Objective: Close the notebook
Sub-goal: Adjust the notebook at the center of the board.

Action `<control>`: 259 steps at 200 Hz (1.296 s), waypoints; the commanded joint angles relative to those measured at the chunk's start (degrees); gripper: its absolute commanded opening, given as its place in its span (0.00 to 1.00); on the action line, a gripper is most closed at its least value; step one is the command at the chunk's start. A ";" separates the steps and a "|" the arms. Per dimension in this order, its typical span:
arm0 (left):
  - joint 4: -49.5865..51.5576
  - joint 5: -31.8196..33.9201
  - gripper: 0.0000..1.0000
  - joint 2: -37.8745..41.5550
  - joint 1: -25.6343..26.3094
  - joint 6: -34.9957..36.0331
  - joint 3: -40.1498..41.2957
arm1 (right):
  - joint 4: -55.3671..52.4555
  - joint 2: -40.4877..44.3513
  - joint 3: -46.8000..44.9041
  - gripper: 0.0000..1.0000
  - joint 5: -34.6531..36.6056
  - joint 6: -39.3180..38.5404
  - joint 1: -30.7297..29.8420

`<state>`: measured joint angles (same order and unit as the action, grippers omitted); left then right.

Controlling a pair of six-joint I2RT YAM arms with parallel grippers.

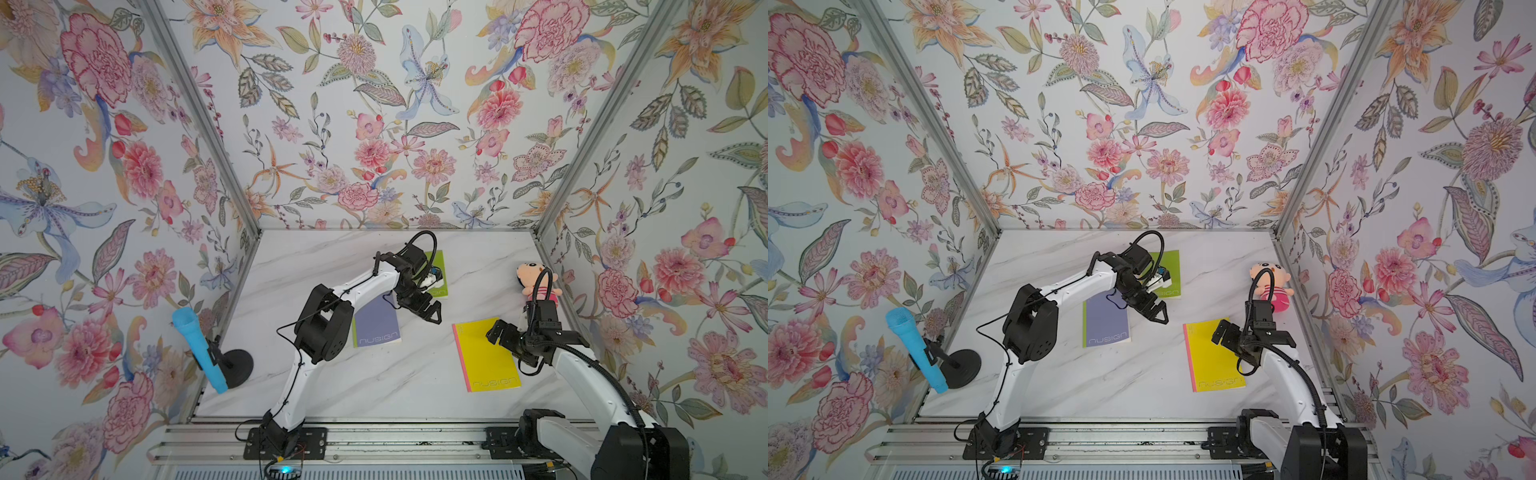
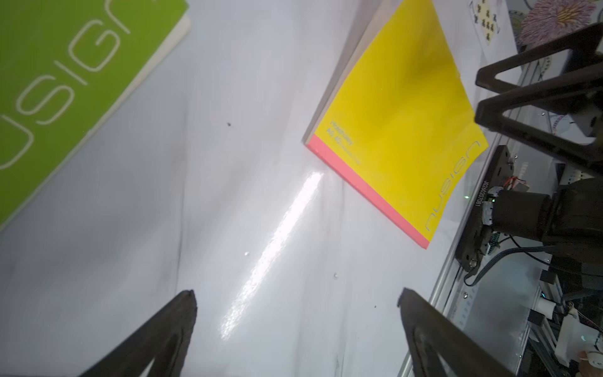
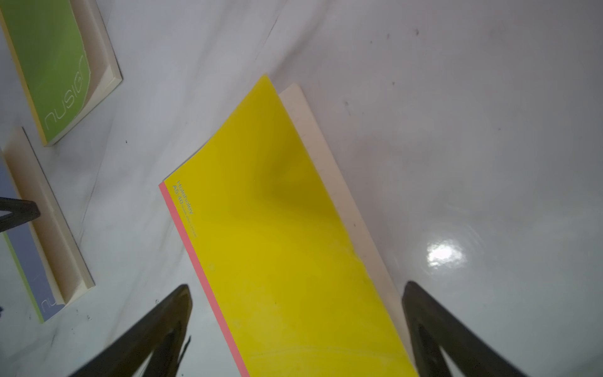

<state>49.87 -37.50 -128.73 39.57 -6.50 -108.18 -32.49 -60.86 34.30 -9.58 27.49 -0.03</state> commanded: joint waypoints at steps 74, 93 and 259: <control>-1.79 7.96 1.00 0.81 -0.64 2.32 7.00 | 4.05 -4.25 -3.57 1.00 5.91 1.83 -1.15; -1.79 9.45 1.00 1.45 -0.63 2.70 9.26 | 5.08 -4.91 -4.47 1.00 6.12 2.35 -1.55; -1.11 12.18 1.00 6.57 -1.60 4.21 16.10 | 7.73 -5.37 -6.79 1.00 4.83 7.14 -8.56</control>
<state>45.30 -27.55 -123.87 38.72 -3.18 -94.45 -24.12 -66.32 29.17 -3.79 32.32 -7.55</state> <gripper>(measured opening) 0.996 0.997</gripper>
